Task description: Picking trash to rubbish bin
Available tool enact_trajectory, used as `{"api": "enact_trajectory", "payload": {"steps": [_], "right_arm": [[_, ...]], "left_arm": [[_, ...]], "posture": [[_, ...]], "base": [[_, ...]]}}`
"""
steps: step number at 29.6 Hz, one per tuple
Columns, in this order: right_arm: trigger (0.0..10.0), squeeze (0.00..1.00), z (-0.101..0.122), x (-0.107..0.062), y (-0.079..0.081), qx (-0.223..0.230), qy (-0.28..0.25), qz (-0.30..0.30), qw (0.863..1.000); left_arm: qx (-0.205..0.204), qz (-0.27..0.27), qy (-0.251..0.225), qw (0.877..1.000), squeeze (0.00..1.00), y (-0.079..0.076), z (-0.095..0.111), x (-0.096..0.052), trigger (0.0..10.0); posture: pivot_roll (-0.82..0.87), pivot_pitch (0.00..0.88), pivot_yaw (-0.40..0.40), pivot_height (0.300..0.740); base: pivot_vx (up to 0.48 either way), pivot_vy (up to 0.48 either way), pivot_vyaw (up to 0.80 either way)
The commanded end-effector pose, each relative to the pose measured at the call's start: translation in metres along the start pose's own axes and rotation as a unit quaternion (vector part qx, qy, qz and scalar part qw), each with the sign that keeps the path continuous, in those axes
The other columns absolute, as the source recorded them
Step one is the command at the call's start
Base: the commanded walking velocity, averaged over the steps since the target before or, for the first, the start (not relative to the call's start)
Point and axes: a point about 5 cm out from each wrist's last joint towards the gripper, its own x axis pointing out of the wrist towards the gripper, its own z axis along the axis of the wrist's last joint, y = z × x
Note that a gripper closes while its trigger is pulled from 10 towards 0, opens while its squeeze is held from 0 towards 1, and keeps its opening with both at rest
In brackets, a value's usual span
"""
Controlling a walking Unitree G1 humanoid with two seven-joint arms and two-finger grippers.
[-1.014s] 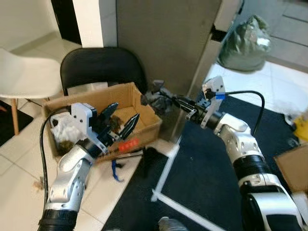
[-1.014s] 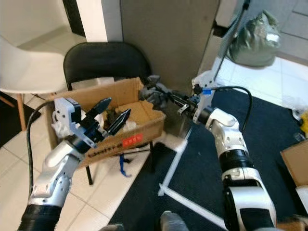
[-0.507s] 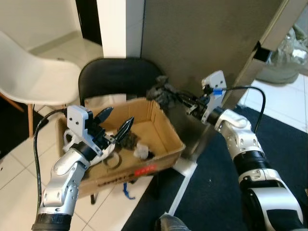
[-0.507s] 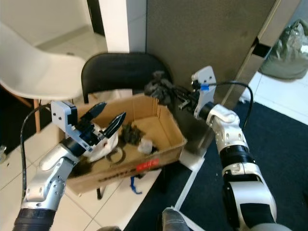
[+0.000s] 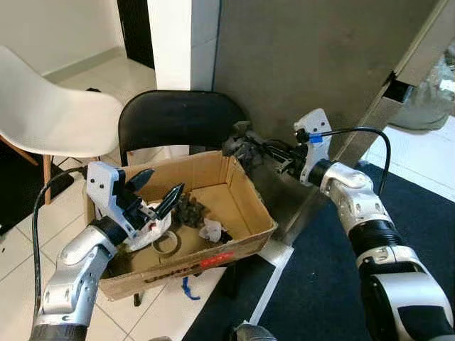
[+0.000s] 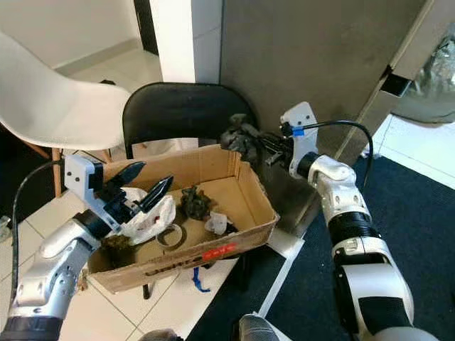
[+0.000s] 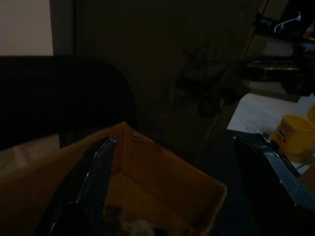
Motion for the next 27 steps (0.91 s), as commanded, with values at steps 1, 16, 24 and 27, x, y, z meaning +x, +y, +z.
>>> {"api": "enact_trajectory", "payload": {"steps": [1,16,24,27], "right_arm": [[10.0,0.00,-0.002,-0.002,0.001,-0.002,0.006,0.010,1.000],[10.0,1.00,-0.002,-0.002,0.001,0.030,-0.008,0.019,0.999],[10.0,0.00,0.003,-0.002,-0.006,0.068,-0.039,-0.017,0.997],[10.0,0.00,0.007,0.000,-0.004,0.085,-0.056,-0.016,0.995]], "left_arm": [[0.005,-0.001,0.011,1.000,0.00,0.001,0.000,-0.002,10.0],[0.010,-0.008,0.012,1.000,0.00,-0.001,0.002,0.001,10.0],[0.022,0.029,-0.029,0.999,0.00,0.002,0.014,0.018,10.0],[0.024,0.037,-0.039,0.998,0.00,0.000,0.018,0.026,10.0]], "posture": [[-0.01,0.000,-0.053,0.740],[-0.01,0.000,-0.056,0.740],[-0.01,0.000,-0.055,0.740],[-0.01,0.000,-0.053,0.740]], "base": [[0.000,0.000,0.00],[0.000,0.000,0.00],[0.000,0.000,0.00],[0.000,0.000,0.00]]}}
